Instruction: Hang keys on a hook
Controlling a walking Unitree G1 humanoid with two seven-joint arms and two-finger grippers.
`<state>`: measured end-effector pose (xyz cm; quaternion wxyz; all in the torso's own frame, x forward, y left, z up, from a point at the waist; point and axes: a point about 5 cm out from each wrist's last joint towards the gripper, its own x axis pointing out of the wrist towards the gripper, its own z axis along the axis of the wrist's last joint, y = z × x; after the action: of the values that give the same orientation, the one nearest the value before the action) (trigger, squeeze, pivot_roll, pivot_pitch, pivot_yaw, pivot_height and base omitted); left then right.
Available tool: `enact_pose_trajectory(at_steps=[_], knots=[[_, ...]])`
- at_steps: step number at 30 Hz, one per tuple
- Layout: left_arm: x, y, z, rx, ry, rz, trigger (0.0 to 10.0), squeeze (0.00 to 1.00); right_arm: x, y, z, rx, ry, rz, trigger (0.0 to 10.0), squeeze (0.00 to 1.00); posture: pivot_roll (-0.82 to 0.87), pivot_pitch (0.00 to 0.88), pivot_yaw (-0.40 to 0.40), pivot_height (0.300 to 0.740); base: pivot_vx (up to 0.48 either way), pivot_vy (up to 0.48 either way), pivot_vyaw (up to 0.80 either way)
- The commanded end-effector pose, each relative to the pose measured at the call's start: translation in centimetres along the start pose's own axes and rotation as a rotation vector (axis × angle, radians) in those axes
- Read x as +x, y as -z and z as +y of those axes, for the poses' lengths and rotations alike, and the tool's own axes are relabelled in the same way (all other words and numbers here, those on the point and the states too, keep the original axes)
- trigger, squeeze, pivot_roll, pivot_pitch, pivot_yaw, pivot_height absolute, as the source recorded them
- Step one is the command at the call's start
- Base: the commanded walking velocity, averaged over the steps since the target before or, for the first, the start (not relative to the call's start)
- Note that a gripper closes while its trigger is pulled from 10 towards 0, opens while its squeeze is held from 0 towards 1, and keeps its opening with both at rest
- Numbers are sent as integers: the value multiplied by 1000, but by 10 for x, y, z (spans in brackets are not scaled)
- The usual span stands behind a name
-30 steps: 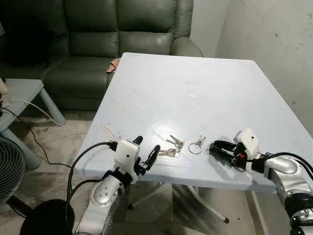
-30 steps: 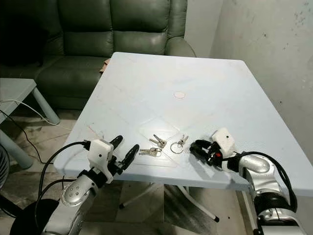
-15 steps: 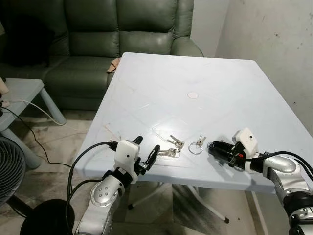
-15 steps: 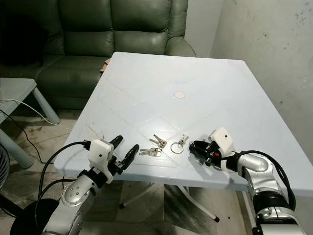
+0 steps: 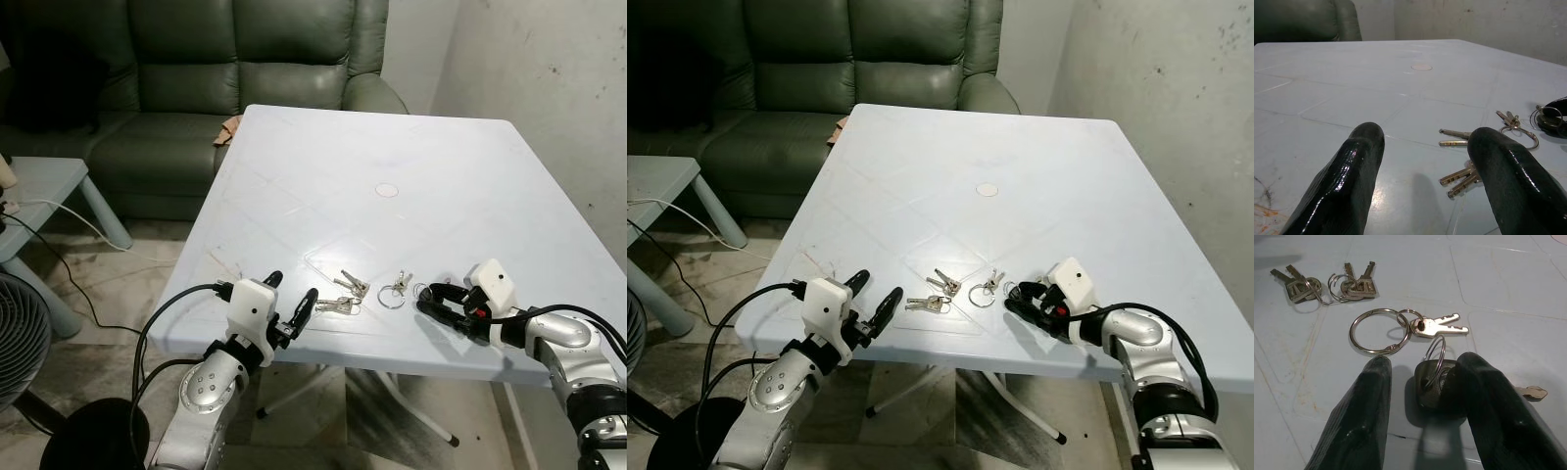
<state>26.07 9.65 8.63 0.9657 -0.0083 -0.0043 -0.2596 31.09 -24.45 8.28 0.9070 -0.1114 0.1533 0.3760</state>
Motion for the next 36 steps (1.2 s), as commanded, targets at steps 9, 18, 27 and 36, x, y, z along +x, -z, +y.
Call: enact_pose_trajectory(at_steps=[9,18,27,36], knots=[[1,-4,4,19,-14,-6,10000,0,7,-16,-3,7,13,-83,10000,0,-93,0,-16,724,0,0,0],[2,-5,4,20,-16,-7,10000,0,8,-23,-5,13,21,-118,4353,0,-90,0,-18,724,0,0,0],[2,-5,4,18,-20,-9,10000,0,7,-21,-5,17,2,-87,10000,0,-89,0,-21,724,0,0,0],[2,-5,4,18,-22,-9,10000,0,6,-18,-5,-1,-3,-60,10000,0,-89,0,-21,724,0,0,0]])
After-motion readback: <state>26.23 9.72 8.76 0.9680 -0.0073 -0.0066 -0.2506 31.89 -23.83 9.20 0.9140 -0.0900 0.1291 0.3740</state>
